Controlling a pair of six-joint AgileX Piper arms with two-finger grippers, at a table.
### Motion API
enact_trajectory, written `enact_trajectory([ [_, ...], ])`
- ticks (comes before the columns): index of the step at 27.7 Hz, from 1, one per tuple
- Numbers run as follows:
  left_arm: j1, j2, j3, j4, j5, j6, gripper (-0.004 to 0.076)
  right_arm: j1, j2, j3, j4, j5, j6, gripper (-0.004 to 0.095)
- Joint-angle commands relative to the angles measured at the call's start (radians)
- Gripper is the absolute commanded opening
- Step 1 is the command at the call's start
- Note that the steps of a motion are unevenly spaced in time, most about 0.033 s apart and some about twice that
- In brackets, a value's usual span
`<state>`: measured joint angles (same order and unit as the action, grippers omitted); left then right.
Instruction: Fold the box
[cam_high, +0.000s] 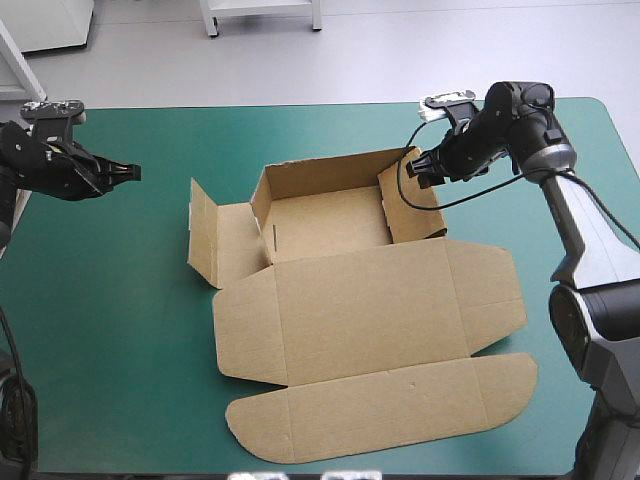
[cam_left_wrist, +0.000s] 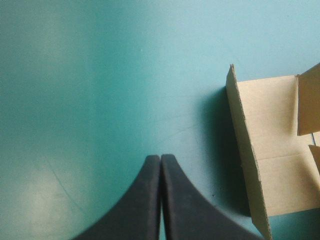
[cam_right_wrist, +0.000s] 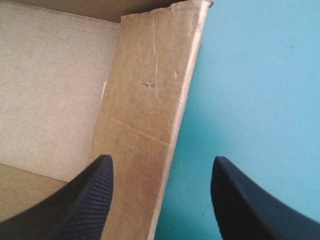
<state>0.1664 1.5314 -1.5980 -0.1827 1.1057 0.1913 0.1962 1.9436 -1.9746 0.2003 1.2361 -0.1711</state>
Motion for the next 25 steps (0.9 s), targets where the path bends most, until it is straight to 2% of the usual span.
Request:
enact_trajectory([
  [1,0.0,-0.034,-0.034,-0.024,-0.034,0.004,-0.0009,0.036,-0.065,-0.031,-0.042,0.01,0.023,0.0554],
  [4,0.0,-0.034,-0.034,-0.024,-0.034,0.008,-0.0009,0.107,-0.045,-0.031,-0.16,0.01,0.065,0.0554],
  [7,0.0,-0.034,-0.034,-0.024,-0.034,0.008,-0.0009,0.121,-0.024,-0.031,-0.2,0.01,0.106,0.0554],
  [22,0.0,-0.034,-0.034,-0.024,-0.033,0.008,-0.0009,0.121,0.063,-0.03,-0.225,0.01,0.154,0.0553],
  [25,0.0,-0.034,-0.034,-0.024,-0.031,0.008,-0.0009,0.121,0.071,-0.03,-0.233,0.01,0.158,0.0501],
])
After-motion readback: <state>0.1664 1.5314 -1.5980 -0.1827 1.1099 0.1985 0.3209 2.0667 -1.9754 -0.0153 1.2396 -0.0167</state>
